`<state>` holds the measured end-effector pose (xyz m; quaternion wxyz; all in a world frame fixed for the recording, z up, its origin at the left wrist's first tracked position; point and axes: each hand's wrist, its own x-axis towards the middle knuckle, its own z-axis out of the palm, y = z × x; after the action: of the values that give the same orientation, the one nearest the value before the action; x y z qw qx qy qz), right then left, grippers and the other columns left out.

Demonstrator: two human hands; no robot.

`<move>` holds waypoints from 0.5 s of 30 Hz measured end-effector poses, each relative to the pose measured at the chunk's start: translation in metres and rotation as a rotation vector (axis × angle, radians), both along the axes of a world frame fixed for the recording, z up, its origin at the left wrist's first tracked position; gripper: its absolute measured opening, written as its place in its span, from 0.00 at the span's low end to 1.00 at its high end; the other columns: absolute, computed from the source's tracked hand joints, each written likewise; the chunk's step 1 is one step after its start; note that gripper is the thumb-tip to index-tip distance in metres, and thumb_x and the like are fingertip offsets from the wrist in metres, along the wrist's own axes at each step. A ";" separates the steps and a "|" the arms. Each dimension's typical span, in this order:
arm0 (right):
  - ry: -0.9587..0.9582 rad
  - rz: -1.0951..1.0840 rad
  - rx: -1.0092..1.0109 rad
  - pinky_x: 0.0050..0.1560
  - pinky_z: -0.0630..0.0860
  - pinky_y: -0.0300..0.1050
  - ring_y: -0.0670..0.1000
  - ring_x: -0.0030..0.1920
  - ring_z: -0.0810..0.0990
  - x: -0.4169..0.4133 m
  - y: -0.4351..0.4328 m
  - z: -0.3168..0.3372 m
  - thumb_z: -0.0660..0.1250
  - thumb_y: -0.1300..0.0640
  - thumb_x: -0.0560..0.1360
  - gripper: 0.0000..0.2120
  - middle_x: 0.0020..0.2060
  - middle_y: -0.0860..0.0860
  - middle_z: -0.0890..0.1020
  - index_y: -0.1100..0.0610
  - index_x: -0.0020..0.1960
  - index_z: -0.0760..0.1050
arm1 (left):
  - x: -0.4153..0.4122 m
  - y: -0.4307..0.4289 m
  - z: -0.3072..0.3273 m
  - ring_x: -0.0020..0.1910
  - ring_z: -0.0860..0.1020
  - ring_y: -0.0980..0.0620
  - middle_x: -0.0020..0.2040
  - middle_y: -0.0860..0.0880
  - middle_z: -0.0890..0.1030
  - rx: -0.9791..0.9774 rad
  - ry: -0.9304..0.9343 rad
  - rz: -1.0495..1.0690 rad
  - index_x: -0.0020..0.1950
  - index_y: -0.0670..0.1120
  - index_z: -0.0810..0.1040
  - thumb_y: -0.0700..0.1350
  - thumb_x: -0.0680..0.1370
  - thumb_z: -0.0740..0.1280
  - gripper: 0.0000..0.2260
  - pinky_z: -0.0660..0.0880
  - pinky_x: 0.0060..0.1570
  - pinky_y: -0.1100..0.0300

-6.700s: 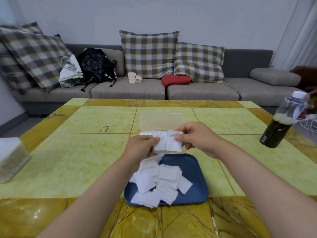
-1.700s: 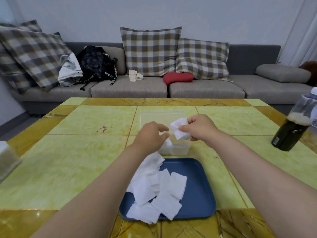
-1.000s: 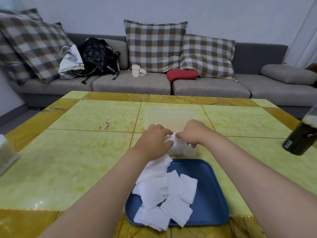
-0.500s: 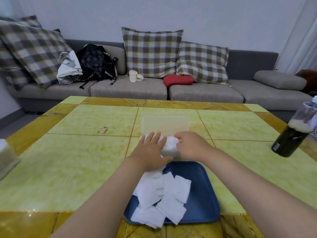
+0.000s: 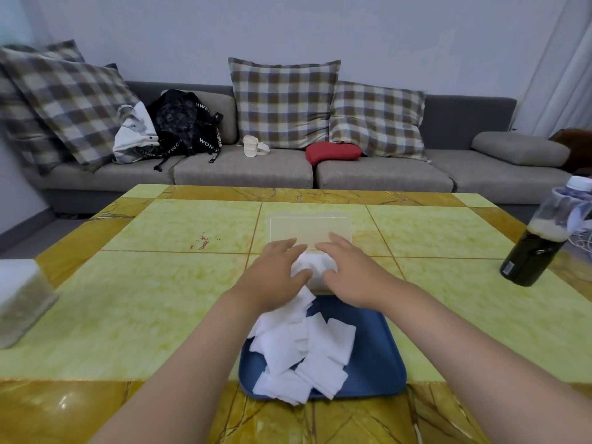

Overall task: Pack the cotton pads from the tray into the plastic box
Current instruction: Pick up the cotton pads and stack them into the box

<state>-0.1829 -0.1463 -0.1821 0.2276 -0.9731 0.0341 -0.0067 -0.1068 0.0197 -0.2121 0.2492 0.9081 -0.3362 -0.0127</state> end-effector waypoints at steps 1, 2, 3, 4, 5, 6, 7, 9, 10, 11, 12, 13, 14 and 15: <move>-0.044 0.012 0.048 0.75 0.58 0.45 0.52 0.79 0.58 -0.007 0.002 0.004 0.58 0.59 0.80 0.26 0.80 0.49 0.57 0.50 0.78 0.63 | -0.005 0.004 0.004 0.77 0.58 0.52 0.78 0.53 0.65 -0.050 -0.005 0.013 0.77 0.53 0.68 0.54 0.82 0.61 0.22 0.60 0.72 0.55; -0.061 0.031 0.071 0.72 0.62 0.44 0.51 0.76 0.64 -0.014 0.005 0.006 0.58 0.60 0.80 0.24 0.77 0.49 0.64 0.50 0.75 0.67 | -0.010 0.007 0.007 0.74 0.63 0.52 0.73 0.53 0.70 -0.071 0.001 0.018 0.72 0.53 0.73 0.53 0.81 0.62 0.19 0.64 0.69 0.56; -0.050 0.054 0.069 0.69 0.66 0.43 0.50 0.72 0.68 -0.022 0.008 0.006 0.59 0.60 0.80 0.22 0.73 0.49 0.69 0.50 0.73 0.71 | -0.016 0.010 0.009 0.71 0.66 0.52 0.69 0.53 0.72 -0.065 0.025 0.018 0.69 0.53 0.76 0.52 0.81 0.63 0.17 0.66 0.66 0.57; -0.023 0.081 0.057 0.67 0.68 0.43 0.49 0.70 0.70 -0.029 0.012 0.003 0.59 0.59 0.80 0.21 0.70 0.48 0.72 0.50 0.72 0.72 | -0.022 0.013 0.011 0.69 0.68 0.52 0.67 0.53 0.73 -0.040 0.059 0.010 0.67 0.54 0.77 0.52 0.79 0.64 0.16 0.68 0.65 0.56; 0.014 0.110 0.043 0.67 0.69 0.44 0.49 0.70 0.70 -0.035 0.016 -0.001 0.61 0.56 0.79 0.22 0.71 0.47 0.72 0.49 0.73 0.71 | -0.029 0.017 0.012 0.69 0.68 0.52 0.66 0.53 0.73 -0.001 0.095 -0.005 0.66 0.55 0.78 0.52 0.78 0.65 0.16 0.68 0.66 0.54; 0.052 0.142 0.027 0.68 0.69 0.46 0.49 0.72 0.69 -0.041 0.019 -0.007 0.63 0.53 0.79 0.24 0.72 0.47 0.71 0.48 0.75 0.69 | -0.035 0.020 0.014 0.70 0.66 0.52 0.66 0.53 0.72 0.049 0.131 -0.023 0.66 0.56 0.77 0.52 0.77 0.66 0.18 0.67 0.67 0.53; 0.097 0.175 0.010 0.70 0.68 0.47 0.49 0.74 0.68 -0.046 0.022 -0.013 0.65 0.47 0.78 0.28 0.76 0.46 0.67 0.47 0.77 0.66 | -0.040 0.023 0.014 0.72 0.63 0.51 0.68 0.53 0.70 0.111 0.170 -0.040 0.69 0.56 0.75 0.53 0.76 0.68 0.21 0.66 0.68 0.51; 0.202 0.242 -0.023 0.74 0.65 0.49 0.49 0.78 0.59 -0.056 0.026 -0.024 0.69 0.36 0.73 0.42 0.81 0.45 0.53 0.44 0.81 0.55 | -0.050 0.029 0.014 0.76 0.56 0.50 0.75 0.52 0.62 0.261 0.252 -0.067 0.76 0.57 0.65 0.55 0.73 0.71 0.32 0.64 0.71 0.48; 0.240 0.278 -0.066 0.75 0.62 0.48 0.47 0.80 0.54 -0.058 0.028 -0.028 0.71 0.35 0.71 0.48 0.82 0.43 0.46 0.44 0.82 0.49 | -0.054 0.032 0.011 0.78 0.52 0.50 0.79 0.52 0.56 0.340 0.283 -0.077 0.79 0.57 0.59 0.57 0.72 0.73 0.39 0.62 0.73 0.47; 0.255 0.313 -0.114 0.76 0.60 0.47 0.46 0.80 0.50 -0.062 0.029 -0.031 0.71 0.35 0.71 0.51 0.81 0.42 0.43 0.45 0.82 0.45 | -0.057 0.034 0.007 0.80 0.49 0.49 0.81 0.53 0.51 0.406 0.304 -0.087 0.81 0.58 0.54 0.59 0.71 0.74 0.44 0.60 0.75 0.45; 0.257 0.330 -0.157 0.76 0.60 0.48 0.45 0.81 0.48 -0.064 0.028 -0.033 0.71 0.37 0.72 0.51 0.81 0.42 0.43 0.45 0.82 0.43 | -0.059 0.035 0.004 0.81 0.46 0.50 0.82 0.54 0.47 0.456 0.315 -0.096 0.81 0.58 0.49 0.60 0.70 0.74 0.47 0.58 0.76 0.44; 0.253 0.331 -0.191 0.76 0.61 0.49 0.46 0.81 0.49 -0.065 0.027 -0.033 0.71 0.38 0.73 0.49 0.81 0.42 0.46 0.45 0.82 0.44 | -0.061 0.035 0.000 0.81 0.44 0.50 0.82 0.55 0.44 0.489 0.316 -0.103 0.82 0.59 0.47 0.61 0.70 0.74 0.49 0.56 0.77 0.44; 0.253 0.323 -0.217 0.75 0.63 0.50 0.47 0.80 0.52 -0.065 0.025 -0.033 0.70 0.38 0.74 0.45 0.81 0.43 0.49 0.45 0.82 0.48 | -0.062 0.034 -0.003 0.81 0.43 0.51 0.82 0.56 0.43 0.509 0.309 -0.110 0.82 0.59 0.45 0.61 0.71 0.74 0.49 0.56 0.77 0.43; 0.266 0.311 -0.241 0.74 0.64 0.52 0.49 0.80 0.55 -0.065 0.022 -0.034 0.69 0.39 0.75 0.42 0.81 0.43 0.52 0.45 0.82 0.52 | -0.064 0.032 -0.005 0.81 0.43 0.51 0.82 0.56 0.42 0.517 0.299 -0.117 0.82 0.58 0.44 0.61 0.72 0.73 0.49 0.55 0.77 0.43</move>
<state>-0.2479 -0.1245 -0.2158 0.1018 -0.9791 -0.0875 0.1528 -0.1706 0.0514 -0.2169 0.0554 0.9086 -0.3331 -0.2459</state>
